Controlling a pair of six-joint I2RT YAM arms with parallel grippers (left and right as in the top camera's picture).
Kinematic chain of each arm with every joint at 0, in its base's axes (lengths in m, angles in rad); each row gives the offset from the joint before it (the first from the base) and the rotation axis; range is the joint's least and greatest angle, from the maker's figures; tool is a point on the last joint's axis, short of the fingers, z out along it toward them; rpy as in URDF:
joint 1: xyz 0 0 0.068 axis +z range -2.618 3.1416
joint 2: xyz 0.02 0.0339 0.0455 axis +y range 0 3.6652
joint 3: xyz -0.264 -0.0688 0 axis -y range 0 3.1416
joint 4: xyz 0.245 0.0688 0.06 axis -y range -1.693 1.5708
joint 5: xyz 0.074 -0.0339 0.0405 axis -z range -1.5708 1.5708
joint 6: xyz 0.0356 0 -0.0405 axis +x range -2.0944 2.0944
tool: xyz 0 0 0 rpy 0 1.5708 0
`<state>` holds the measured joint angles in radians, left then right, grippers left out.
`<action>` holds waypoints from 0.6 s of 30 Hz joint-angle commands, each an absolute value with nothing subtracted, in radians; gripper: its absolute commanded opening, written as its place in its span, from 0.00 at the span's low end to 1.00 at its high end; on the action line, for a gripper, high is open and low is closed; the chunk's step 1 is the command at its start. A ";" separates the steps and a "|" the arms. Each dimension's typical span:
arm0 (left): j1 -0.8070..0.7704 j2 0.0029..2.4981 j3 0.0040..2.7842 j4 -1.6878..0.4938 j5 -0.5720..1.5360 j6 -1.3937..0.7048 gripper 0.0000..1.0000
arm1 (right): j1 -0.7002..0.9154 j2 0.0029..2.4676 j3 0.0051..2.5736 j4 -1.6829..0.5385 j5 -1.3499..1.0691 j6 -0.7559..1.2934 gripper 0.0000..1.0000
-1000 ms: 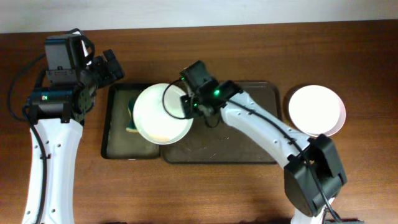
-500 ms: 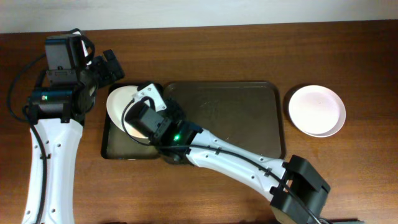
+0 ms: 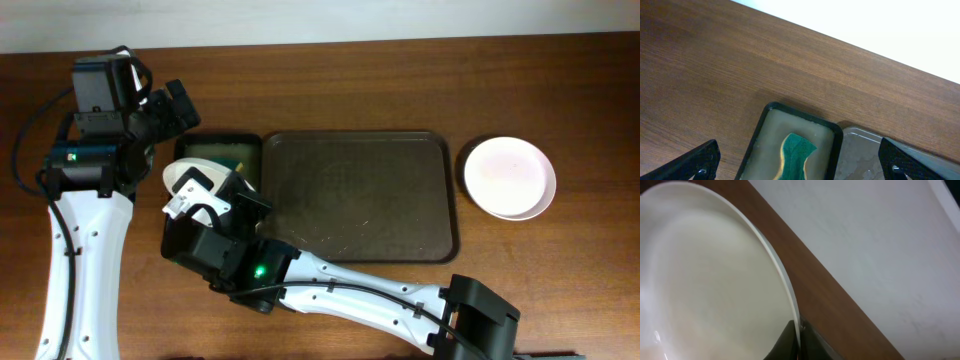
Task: Clean dirty plates on tray and stack at the side
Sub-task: 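Lift the last plate with the right gripper and stack it at the right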
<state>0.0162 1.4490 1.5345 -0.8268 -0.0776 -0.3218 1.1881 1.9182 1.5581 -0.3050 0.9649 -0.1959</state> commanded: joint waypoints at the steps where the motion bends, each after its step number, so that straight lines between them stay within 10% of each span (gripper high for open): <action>1: 0.018 1.449 1.535 -0.825 -0.067 -0.313 1.00 | 1.181 1.905 1.578 -0.298 0.990 -0.175 0.05; 13: 0.018 1.449 1.535 -0.825 -0.067 -0.313 0.99 | 0.543 1.891 1.576 -0.524 -0.493 0.405 0.04; 18: 0.018 1.449 1.535 -0.825 -0.067 -0.313 0.99 | 0.139 1.891 1.576 -0.730 -0.595 0.393 0.04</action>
